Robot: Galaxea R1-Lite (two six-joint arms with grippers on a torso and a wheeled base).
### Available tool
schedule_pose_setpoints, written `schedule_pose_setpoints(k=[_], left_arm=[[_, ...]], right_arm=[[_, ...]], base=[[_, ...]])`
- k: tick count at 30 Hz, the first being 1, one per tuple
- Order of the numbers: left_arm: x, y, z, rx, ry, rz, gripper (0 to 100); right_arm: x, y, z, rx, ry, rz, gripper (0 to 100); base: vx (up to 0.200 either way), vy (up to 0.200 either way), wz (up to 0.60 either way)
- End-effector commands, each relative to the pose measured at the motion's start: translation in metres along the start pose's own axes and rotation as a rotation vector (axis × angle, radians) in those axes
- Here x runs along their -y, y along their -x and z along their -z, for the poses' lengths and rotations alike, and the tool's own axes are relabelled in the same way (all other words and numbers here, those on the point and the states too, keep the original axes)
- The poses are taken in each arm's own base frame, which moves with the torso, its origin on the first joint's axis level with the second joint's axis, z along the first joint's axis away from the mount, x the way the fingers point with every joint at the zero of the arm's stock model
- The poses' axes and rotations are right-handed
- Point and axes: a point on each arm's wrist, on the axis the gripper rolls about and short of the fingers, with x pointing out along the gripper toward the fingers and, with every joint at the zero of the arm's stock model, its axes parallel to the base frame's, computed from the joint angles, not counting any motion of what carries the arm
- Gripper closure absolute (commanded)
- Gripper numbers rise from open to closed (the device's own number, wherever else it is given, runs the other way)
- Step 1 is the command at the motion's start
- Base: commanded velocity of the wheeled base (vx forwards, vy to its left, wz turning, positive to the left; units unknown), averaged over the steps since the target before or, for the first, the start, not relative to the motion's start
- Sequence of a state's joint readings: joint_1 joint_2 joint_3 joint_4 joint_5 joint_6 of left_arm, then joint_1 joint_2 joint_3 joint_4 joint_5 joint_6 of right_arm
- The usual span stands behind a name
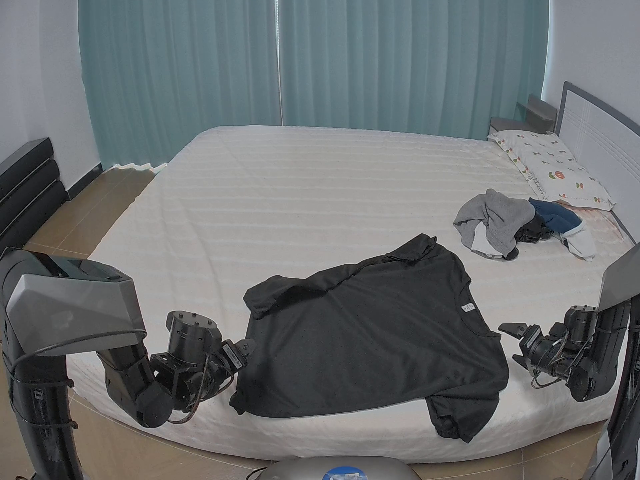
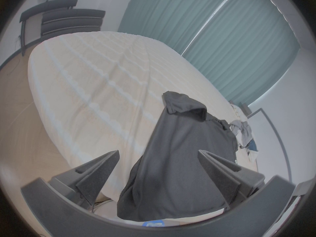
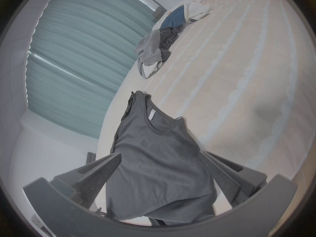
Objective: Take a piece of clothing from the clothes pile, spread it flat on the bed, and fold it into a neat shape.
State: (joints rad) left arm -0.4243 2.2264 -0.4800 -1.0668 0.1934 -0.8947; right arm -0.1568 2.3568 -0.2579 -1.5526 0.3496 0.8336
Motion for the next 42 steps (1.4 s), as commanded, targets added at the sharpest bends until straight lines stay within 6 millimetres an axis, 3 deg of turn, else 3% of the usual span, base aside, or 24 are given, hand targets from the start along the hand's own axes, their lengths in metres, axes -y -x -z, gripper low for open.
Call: schedule_pose_setpoints(k=[1, 8, 28, 34, 36, 42], left_arm=[[0.0, -0.004, -0.012, 0.003, 0.041, 0.032, 0], [0.004, -0.009, -0.015, 0.008, 0.07, 0.052, 0], [0.016, -0.036, -0.031, 0.064, 0.145, 0.09, 0], [0.028, -0.063, -0.044, 0.093, 0.129, 0.106, 0], [0.031, -0.086, -0.051, 0.096, 0.118, 0.088, 0], [0.025, -0.122, -0.045, 0.102, 0.029, 0.067, 0]], right_arm=[[-0.004, -0.008, -0.003, 0.012, -0.025, -0.035, 0], [-0.001, -0.013, 0.0, -0.005, -0.029, -0.029, 0], [-0.001, -0.015, 0.006, -0.023, -0.017, -0.022, 0], [-0.001, -0.015, 0.007, -0.025, -0.017, -0.02, 0], [0.0, -0.015, 0.007, -0.024, -0.017, -0.019, 0], [-0.001, -0.015, 0.007, -0.024, -0.016, -0.019, 0]], base=[[0.2, 0.0, 0.0], [0.2, 0.0, 0.0], [0.0, 0.0, 0.0], [0.0, 0.0, 0.0], [0.0, 0.0, 0.0], [0.0, 0.0, 0.0]])
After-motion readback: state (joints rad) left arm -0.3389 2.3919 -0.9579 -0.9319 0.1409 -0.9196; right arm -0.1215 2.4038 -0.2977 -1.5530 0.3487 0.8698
